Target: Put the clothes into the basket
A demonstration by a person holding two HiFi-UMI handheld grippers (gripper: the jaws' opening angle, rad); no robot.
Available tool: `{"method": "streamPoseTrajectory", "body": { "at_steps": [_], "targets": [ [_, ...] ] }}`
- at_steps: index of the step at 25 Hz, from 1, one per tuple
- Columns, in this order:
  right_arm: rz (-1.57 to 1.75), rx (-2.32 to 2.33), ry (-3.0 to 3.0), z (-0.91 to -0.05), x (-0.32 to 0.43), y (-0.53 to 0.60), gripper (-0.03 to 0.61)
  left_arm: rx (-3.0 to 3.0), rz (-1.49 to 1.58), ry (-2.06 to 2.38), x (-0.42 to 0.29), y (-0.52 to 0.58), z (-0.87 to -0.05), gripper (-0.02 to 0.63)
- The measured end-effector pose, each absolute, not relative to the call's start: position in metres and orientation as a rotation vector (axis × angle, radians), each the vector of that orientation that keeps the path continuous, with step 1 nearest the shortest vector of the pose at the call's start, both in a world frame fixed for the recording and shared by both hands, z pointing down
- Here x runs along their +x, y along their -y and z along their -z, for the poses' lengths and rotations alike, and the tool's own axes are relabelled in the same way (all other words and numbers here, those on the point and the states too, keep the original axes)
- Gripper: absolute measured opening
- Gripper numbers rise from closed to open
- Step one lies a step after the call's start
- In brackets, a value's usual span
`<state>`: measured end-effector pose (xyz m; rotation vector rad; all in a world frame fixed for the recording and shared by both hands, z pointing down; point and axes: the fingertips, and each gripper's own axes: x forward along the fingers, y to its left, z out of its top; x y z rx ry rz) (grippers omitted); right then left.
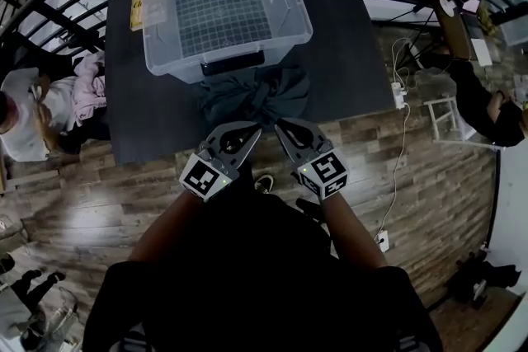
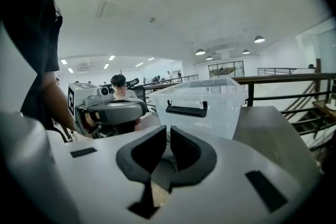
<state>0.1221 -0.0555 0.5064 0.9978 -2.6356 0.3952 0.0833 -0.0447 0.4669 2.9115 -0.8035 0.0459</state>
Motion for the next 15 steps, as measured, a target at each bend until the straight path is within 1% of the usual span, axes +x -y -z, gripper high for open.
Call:
{"method": "streamPoseTrajectory", "body": {
  "at_steps": [10,15],
  "targets": [
    [-0.463,0.824,2.477,-0.576,0.112,0.111,0.020,2.894,-0.082,0.764,0.076,0.099,-0.511,0.003],
    [-0.486,0.734,2.409,-0.600,0.104,0.133,0.038,2.890,-0.098,0.764,0.073,0.122,-0.529,0.003]
  ]
}}
